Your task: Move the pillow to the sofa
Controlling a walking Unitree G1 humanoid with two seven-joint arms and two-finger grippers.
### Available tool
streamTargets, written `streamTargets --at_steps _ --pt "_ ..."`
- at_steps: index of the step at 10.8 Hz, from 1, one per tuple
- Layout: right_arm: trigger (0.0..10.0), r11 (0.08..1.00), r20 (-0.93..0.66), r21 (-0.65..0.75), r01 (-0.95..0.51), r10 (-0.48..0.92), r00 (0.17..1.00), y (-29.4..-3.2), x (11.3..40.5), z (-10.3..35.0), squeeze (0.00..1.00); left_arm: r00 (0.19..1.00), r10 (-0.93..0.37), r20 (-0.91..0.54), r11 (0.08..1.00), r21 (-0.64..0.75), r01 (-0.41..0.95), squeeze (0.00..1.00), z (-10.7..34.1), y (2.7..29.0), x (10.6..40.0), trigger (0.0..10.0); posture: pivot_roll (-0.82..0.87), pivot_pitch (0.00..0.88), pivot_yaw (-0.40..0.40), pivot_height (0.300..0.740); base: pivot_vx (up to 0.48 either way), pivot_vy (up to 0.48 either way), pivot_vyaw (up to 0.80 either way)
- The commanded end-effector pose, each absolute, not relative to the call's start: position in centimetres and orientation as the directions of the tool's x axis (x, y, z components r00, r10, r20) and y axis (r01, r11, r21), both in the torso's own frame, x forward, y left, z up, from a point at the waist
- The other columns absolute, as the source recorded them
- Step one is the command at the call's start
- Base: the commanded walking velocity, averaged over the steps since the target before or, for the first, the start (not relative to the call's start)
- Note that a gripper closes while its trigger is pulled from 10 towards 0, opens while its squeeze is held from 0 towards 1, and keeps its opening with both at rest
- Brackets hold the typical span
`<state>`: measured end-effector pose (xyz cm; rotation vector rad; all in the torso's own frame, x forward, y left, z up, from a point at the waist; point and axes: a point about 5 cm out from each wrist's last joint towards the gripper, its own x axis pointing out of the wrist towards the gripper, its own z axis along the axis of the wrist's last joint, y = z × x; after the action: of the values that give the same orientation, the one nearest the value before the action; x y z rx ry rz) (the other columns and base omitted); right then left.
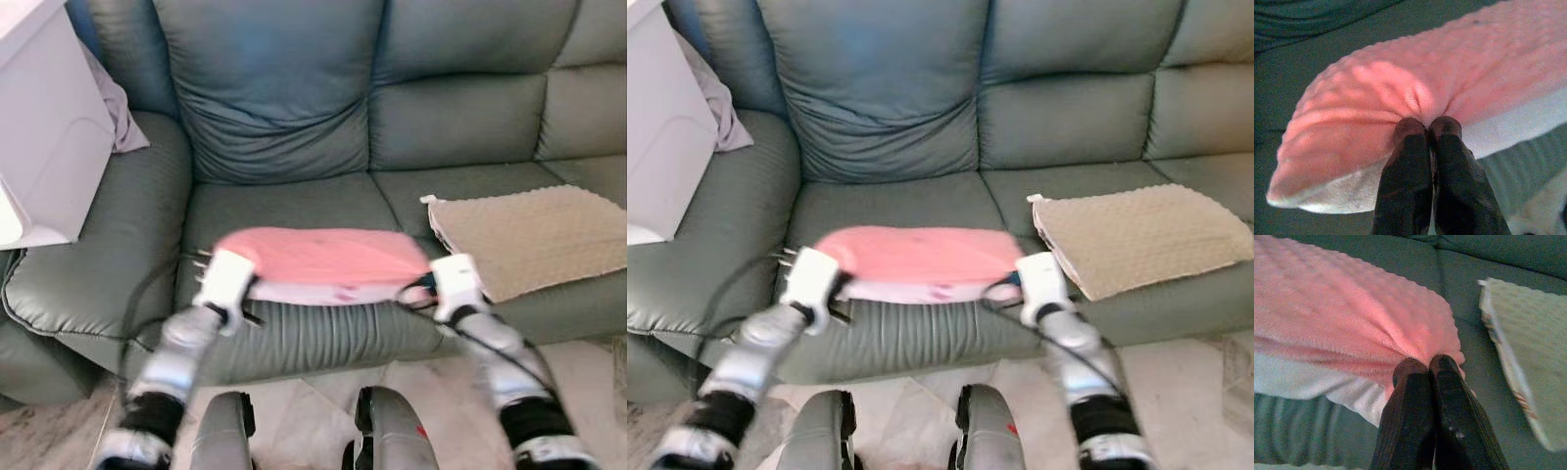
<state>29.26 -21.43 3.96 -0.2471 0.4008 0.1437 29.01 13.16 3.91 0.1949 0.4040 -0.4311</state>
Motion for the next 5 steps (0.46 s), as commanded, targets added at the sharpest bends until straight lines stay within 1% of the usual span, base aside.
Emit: streamTargets --at_steps 1,3,4,5 --pt "10.0 0.968 -0.398 -0.222 -0.120 0.023 0.917 -23.1 29.5 4.4 0.00 0.836 -0.342 -0.428 0.896 0.119 0.427 0.00 4.3 13.4 29.2 10.0 -0.01 0.043 -0.014 0.630 0.000 0.000 0.00" --pt "10.0 0.967 -0.393 -0.241 -0.083 -0.019 0.919 -24.4 29.7 4.6 0.00 0.836 -0.308 -0.453 0.898 0.152 0.413 0.00 4.2 13.3 29.1 10.0 -0.01 0.042 -0.012 0.630 0.000 0.000 0.00" --pt "10.0 0.968 -0.395 -0.244 -0.062 -0.041 0.918 -25.3 29.7 4.8 0.00 0.838 -0.278 -0.470 0.914 0.140 0.381 0.00 4.3 13.2 29.0 10.0 0.00 0.041 -0.009 0.630 0.000 0.000 0.00" --pt "10.0 0.968 -0.395 -0.245 -0.056 -0.047 0.917 -25.6 29.8 4.9 0.00 0.835 -0.273 -0.477 0.917 0.134 0.376 0.00 4.3 13.0 28.8 10.0 0.00 0.041 -0.009 0.630 0.000 0.000 0.00"
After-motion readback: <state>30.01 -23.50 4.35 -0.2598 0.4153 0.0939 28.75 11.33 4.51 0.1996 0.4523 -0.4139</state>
